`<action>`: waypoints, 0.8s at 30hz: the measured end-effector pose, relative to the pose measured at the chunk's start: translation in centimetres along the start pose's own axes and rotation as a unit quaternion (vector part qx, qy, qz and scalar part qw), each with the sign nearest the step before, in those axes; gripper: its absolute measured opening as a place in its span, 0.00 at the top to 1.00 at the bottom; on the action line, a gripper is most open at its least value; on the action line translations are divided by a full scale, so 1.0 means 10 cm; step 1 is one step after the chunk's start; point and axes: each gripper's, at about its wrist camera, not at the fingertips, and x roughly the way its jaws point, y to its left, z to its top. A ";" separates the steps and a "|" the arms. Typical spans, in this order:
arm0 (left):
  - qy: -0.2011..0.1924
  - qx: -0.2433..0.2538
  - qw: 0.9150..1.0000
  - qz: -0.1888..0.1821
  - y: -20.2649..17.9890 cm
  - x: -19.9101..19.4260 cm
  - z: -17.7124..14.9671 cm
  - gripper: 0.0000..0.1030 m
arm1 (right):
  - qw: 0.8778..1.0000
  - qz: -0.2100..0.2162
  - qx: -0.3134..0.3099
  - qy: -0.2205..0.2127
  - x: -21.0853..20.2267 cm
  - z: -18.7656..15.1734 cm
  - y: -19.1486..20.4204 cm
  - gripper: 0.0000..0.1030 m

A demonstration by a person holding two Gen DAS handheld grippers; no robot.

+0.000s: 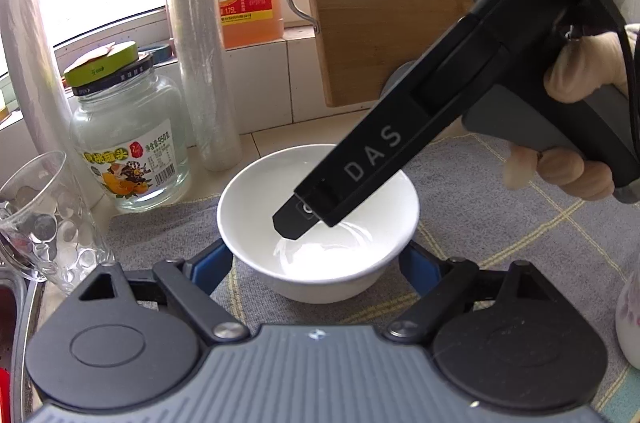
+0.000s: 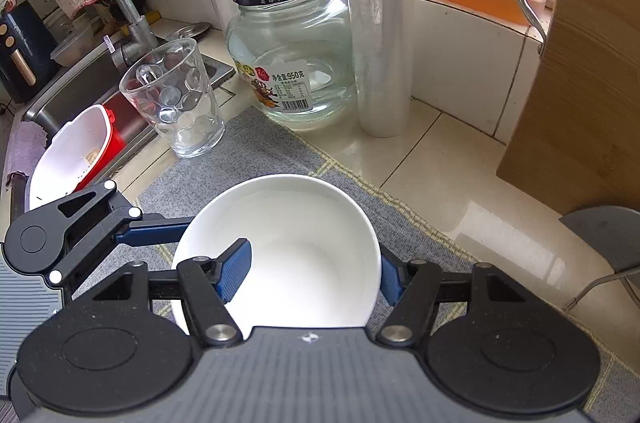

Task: Organize plates and bowls
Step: 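Lift the held bowl with the right tool toward the bowl stack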

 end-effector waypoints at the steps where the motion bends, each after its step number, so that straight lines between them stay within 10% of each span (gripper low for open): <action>1: -0.001 0.004 1.000 -0.002 -0.02 -0.04 0.00 0.13 | 1.000 0.000 0.000 0.002 -0.03 -0.02 0.01 0.32; 24: -0.009 0.032 0.999 -0.042 -0.61 -0.76 0.11 0.13 | 1.000 -0.007 0.000 -0.028 -1.04 -0.54 0.29 0.35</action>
